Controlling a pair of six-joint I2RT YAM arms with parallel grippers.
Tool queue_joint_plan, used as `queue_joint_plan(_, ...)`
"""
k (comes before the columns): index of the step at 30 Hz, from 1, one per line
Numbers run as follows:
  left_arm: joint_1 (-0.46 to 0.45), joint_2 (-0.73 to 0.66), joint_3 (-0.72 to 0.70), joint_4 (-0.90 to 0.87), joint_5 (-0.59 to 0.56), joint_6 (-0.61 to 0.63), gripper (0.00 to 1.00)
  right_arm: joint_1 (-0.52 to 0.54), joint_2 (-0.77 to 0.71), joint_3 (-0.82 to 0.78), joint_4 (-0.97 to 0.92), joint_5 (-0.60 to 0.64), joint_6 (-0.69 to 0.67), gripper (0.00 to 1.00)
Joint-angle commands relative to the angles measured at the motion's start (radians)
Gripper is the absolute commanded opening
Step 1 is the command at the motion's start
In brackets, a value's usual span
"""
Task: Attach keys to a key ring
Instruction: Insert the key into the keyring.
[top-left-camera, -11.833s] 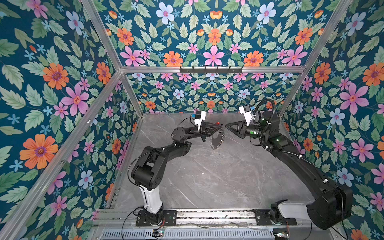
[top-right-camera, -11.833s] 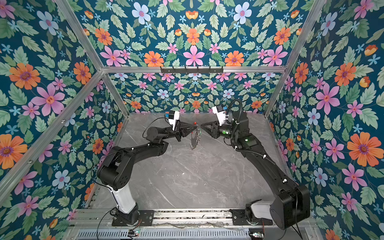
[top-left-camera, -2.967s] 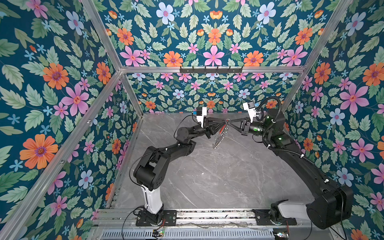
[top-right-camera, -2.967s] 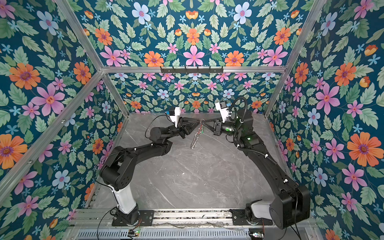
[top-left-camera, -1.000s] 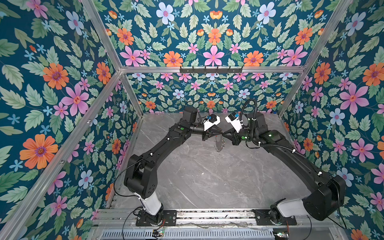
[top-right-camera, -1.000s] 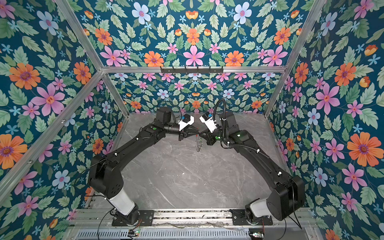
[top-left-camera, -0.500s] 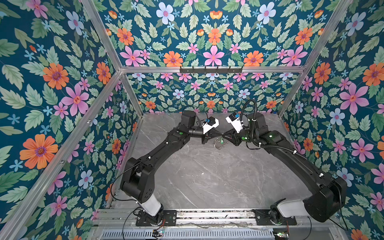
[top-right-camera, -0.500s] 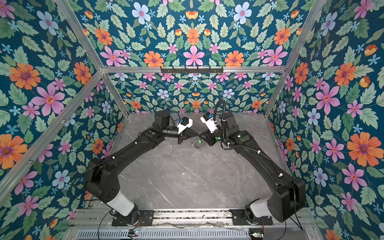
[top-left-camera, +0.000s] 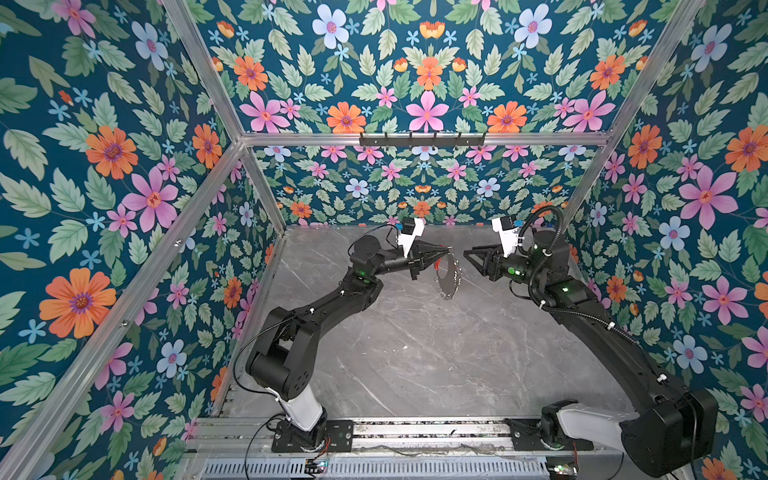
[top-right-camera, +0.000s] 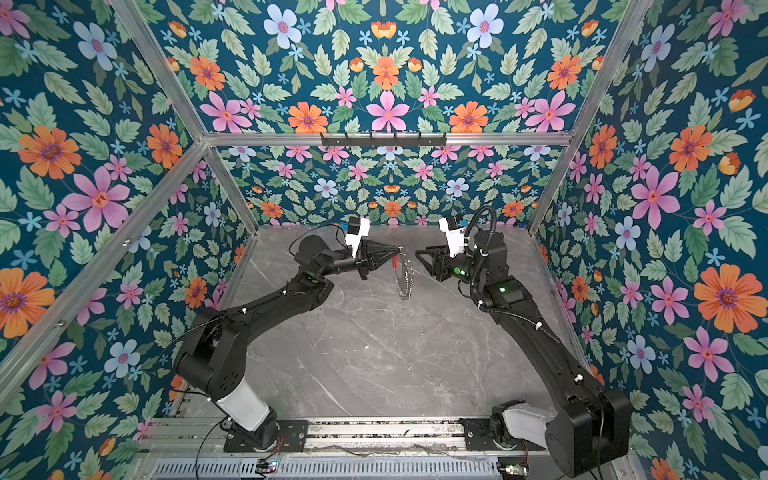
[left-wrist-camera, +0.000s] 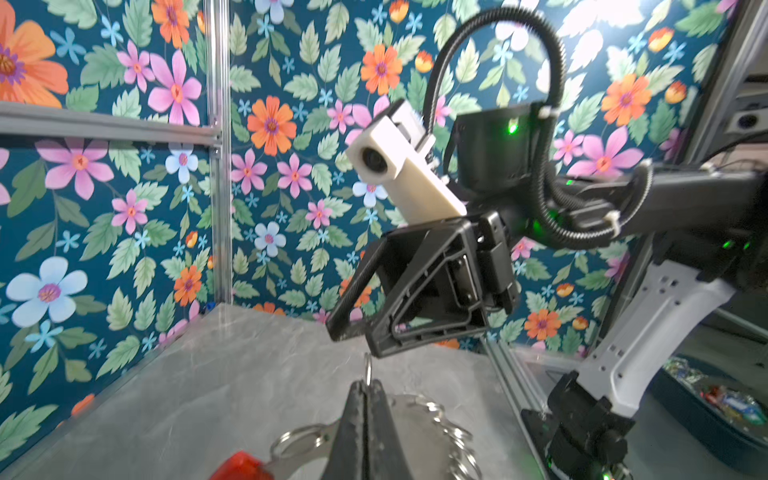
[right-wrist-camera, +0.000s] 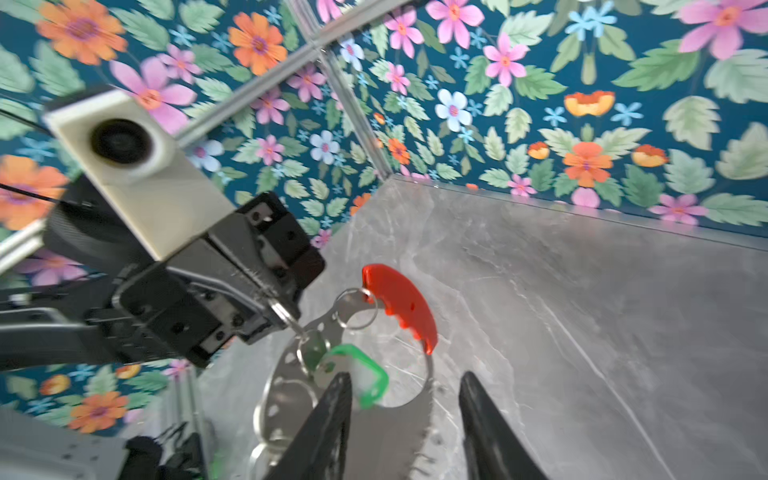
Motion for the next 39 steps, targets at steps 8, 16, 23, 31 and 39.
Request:
queue_joint_plan(8, -0.002, 0.029, 0.004, 0.357, -0.019, -0.243, 0.0, -0.002, 0.07, 0.038, 0.212, -0.251, 0.167, 0.4)
queue_joint_plan(16, -0.017, 0.056, 0.016, 0.371, -0.028, -0.25, 0.0, 0.023, 0.099, 0.047, 0.25, -0.294, 0.207, 0.33)
queue_joint_plan(23, -0.03, 0.082, 0.033, 0.39, -0.04, -0.264, 0.0, 0.057, 0.115, 0.061, 0.258, -0.283, 0.202, 0.26)
queue_joint_plan(31, -0.036, 0.102, 0.039, 0.447, -0.054, -0.303, 0.0, 0.067, 0.126, 0.053, 0.258, -0.277, 0.2, 0.17)
queue_joint_plan(39, -0.034, 0.106, 0.048, 0.5, -0.059, -0.343, 0.0, 0.067, 0.106, 0.029, 0.212, -0.232, 0.155, 0.1)
